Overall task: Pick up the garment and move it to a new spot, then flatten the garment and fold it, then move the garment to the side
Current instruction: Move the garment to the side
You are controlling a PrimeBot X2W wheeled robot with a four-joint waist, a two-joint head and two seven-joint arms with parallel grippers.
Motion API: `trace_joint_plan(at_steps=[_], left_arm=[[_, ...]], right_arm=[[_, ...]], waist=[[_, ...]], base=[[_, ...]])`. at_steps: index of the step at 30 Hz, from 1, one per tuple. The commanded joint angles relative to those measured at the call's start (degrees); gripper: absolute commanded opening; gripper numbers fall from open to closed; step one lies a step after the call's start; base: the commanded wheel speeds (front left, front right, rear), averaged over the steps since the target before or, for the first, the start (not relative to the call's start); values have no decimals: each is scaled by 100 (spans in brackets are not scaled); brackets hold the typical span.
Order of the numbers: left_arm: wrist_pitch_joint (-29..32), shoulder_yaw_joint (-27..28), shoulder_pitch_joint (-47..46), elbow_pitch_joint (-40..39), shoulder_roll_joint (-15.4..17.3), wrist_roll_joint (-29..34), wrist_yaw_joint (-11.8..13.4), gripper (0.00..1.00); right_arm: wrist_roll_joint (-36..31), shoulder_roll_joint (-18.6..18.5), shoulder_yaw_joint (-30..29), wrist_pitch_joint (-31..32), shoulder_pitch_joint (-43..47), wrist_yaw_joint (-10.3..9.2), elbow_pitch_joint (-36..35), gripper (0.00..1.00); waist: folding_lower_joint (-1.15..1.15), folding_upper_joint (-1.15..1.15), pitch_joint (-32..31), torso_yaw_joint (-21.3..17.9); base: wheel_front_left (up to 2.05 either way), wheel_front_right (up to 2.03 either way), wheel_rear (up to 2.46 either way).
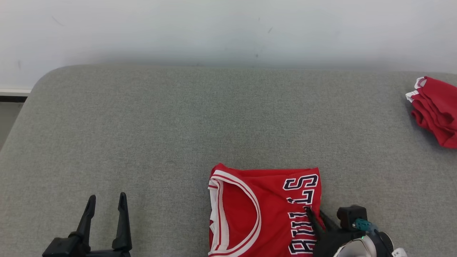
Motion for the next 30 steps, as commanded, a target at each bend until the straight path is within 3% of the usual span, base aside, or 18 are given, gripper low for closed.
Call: trace_joint_plan(at_steps=[1,6,16,30], left_arm=[[-33,6,-61,19,-13,-26,26,100],[-52,15,-103,30,-34,-66,2,100],[-67,-116,-537,-161,-114,-28,-140,100],[-62,-70,-1335,-745,-59,340,-378,100]], right_arm=[[54,33,71,39,1,-18,185,0],[166,-168,261,-154,-635,-20,328,0],[328,-1006,594,-252,-1981,-19,178,0],[560,-2687,417,73,-3587,-19,-888,0]], waist=[[1,0,11,-13],[1,0,98,-70],[1,0,820,-185],[1,0,2494,-1142]], base=[[0,0,0],[0,0,0],[0,0,0],[0,0,0]])
